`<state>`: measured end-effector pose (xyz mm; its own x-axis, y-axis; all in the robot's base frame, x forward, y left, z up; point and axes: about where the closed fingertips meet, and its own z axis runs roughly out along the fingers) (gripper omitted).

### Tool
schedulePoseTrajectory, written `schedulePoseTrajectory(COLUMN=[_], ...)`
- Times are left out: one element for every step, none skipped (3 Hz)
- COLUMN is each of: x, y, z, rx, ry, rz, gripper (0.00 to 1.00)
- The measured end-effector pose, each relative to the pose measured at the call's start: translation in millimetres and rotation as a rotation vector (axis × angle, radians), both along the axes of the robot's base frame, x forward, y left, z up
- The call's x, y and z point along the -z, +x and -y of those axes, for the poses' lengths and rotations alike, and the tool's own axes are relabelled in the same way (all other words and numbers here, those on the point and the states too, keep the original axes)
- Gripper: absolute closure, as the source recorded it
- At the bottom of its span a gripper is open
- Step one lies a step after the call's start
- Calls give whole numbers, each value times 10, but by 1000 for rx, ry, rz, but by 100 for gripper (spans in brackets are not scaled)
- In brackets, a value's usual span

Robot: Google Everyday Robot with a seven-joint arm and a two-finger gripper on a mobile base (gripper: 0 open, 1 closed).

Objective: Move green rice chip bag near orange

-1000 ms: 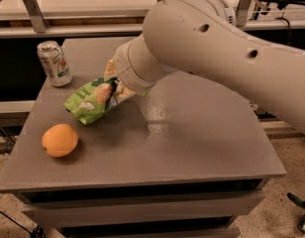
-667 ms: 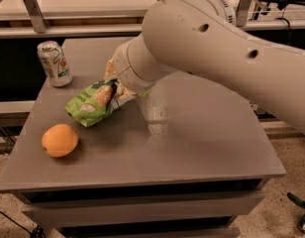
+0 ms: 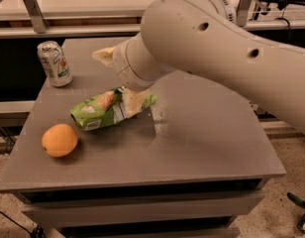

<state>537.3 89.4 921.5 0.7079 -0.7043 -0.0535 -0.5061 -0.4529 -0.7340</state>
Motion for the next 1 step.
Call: schedulePoseTrajectory(x=[-1], y=[0], z=[0], rx=[0], ry=[0], rz=[0], gripper=[0])
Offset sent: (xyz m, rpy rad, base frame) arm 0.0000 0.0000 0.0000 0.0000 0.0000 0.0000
